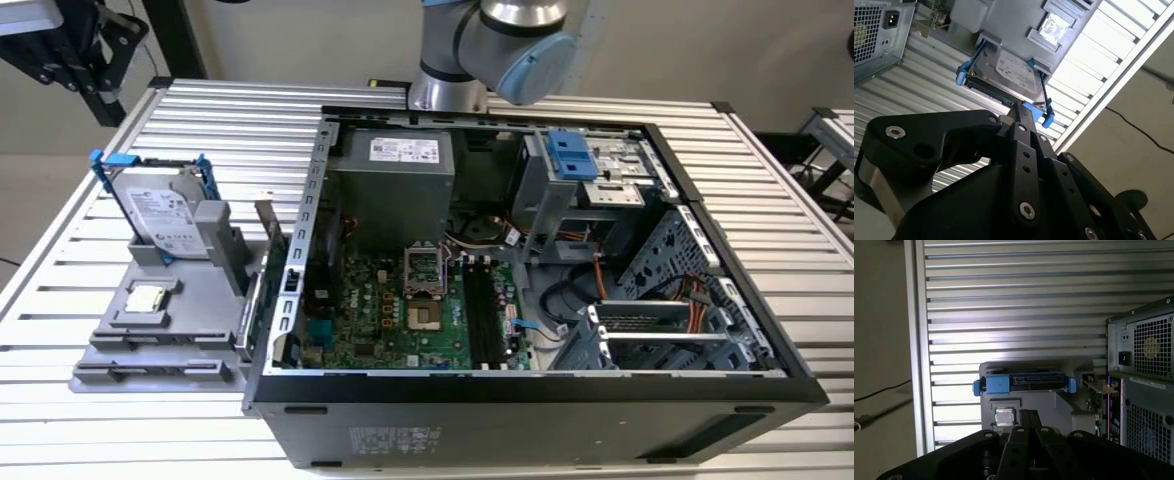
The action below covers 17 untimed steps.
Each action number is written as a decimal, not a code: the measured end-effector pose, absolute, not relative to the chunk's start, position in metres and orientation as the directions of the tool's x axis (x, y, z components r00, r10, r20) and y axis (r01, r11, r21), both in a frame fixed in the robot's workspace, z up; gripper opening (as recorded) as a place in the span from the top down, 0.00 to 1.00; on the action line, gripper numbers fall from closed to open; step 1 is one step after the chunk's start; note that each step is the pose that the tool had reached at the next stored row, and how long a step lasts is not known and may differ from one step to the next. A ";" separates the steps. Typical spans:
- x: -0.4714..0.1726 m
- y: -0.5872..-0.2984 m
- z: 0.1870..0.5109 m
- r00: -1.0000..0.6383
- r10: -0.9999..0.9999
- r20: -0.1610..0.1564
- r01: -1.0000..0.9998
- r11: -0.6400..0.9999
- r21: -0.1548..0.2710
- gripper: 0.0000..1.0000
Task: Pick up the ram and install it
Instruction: 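Reach for the ram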
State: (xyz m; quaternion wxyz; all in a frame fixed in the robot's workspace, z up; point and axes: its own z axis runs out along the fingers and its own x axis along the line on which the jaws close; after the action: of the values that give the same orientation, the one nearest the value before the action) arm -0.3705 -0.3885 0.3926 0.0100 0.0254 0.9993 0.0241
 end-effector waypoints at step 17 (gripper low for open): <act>-0.371 -0.404 0.393 -1.000 0.021 -0.019 0.020 0.999 0.049 1.00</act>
State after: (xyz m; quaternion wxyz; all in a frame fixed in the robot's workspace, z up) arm -0.3708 -0.4042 0.3926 0.0096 0.0103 0.9996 0.0243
